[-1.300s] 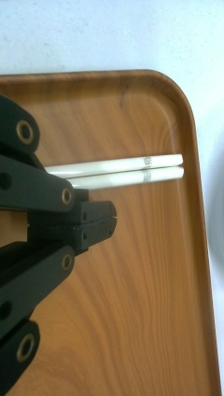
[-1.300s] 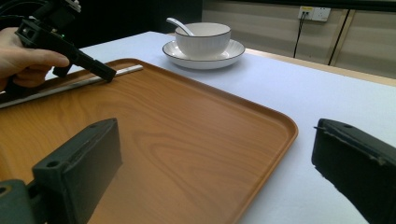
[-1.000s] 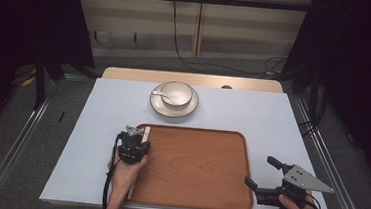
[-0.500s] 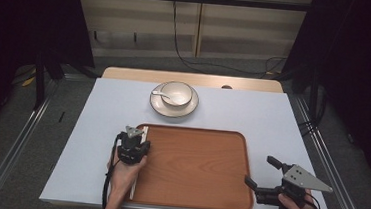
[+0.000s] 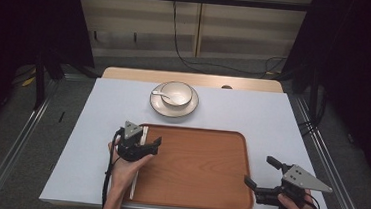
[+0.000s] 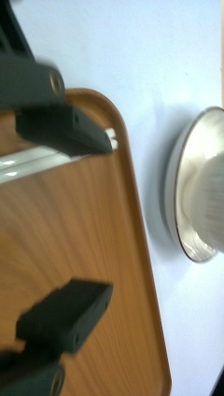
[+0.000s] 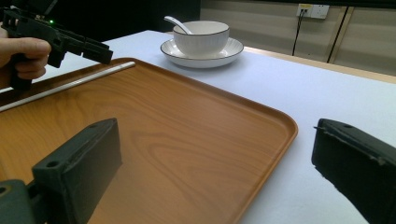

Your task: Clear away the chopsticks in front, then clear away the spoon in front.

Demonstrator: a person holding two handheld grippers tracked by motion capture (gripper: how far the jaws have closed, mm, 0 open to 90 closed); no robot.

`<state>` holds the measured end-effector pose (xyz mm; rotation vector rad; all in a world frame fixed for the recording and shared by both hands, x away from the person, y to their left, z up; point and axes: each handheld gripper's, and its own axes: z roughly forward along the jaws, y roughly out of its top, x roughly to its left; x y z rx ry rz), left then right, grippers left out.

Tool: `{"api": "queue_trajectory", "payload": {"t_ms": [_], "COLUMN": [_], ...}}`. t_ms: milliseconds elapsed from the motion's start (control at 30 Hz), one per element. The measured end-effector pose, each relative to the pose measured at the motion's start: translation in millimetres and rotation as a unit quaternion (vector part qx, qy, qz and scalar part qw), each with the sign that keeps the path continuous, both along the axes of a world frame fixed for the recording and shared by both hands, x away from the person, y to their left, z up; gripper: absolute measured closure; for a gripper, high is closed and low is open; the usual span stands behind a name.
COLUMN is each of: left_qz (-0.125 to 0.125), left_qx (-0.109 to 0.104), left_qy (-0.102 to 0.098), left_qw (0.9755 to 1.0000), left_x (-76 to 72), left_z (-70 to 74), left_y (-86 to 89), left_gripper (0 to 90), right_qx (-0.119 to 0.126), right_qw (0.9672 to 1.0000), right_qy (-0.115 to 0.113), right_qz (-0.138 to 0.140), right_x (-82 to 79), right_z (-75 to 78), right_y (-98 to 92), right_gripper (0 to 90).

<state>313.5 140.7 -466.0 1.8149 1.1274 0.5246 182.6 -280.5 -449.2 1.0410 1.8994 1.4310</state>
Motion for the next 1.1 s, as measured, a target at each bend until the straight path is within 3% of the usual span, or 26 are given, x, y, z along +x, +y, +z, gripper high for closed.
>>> {"api": "queue_trajectory", "payload": {"t_ms": [33,100,167,300,433,533,567,600,633,700,800,900,933,967,1100], "left_qz": [-0.004,0.008,0.002,0.006,-0.007,-0.01,-0.013,-0.013,-0.019,-0.018,-0.022,-0.026,-0.026,-0.026,-0.036], "left_qx": [0.011,0.025,-0.001,0.011,-0.003,0.003,-0.004,-0.004,-0.021,-0.016,-0.055,-0.044,-0.044,-0.029,-0.028], "left_qy": [-0.013,-0.012,-0.01,-0.022,-0.035,-0.019,-0.017,-0.017,-0.021,-0.029,-0.023,0.0,0.0,-0.003,-0.003], "left_qw": [0.9998,0.9996,0.9999,0.9997,0.9994,0.9998,0.9998,0.9998,0.9994,0.9993,0.998,0.9987,0.9987,0.9992,0.9989], "left_x": [0.6,3.0,6.8,13.4,20.3,35.6,39.2,39.2,44.3,46.4,54.5,61.8,61.8,67.2,83.2], "left_z": [-0.1,1.6,6.6,12.2,19.4,25.8,27.5,27.5,30.5,31.7,39.7,47.0,47.0,48.6,49.0], "left_y": [-0.4,-1.8,-1.1,-3.1,-5.9,-7.4,-7.1,-7.1,-6.7,-6.8,-5.6,-4.8,-4.8,-5.4,-4.2], "left_gripper": [20.8,14.7,11.6,11.3,8.9,8.5,8.6,8.9,10.2,9.6,9.4,10.6,11.2,11.8,17.4], "right_qx": [-0.002,0.003,0.003,0.001,0.0,0.0,0.001,0.001,0.001,0.003,0.002,0.001,0.001,0.001,0.001], "right_qw": [1.0,1.0,1.0,1.0,1.0,1.0,1.0,1.0,1.0,1.0,1.0,1.0,1.0,1.0,1.0], "right_qy": [-0.002,-0.002,-0.003,-0.003,-0.004,-0.002,-0.003,-0.003,-0.002,-0.003,-0.004,-0.003,-0.003,-0.003,-0.004], "right_qz": [-0.002,-0.001,0.0,0.001,0.002,0.002,0.003,0.003,-0.002,-0.002,-0.002,0.001,0.001,0.001,0.003], "right_x": [-0.1,-1.2,-1.4,-1.3,-1.3,-0.9,-0.8,-0.8,-1.2,-1.4,-1.2,-1.0,-1.1,-1.1,-1.7], "right_z": [0.2,0.8,0.9,0.9,1.1,0.9,0.8,0.8,1.1,1.1,1.1,0.9,1.0,0.9,0.9], "right_y": [-0.3,-0.1,-0.1,-0.2,-0.8,-1.1,-1.2,-1.2,-2.1,-2.2,-2.2,-1.4,-1.2,-1.0,-1.1], "right_gripper": [1.3,1.3,1.3,1.3,1.3,1.3,1.3,1.3,1.3,1.3,1.3,1.3,1.3,1.3,1.3]}}
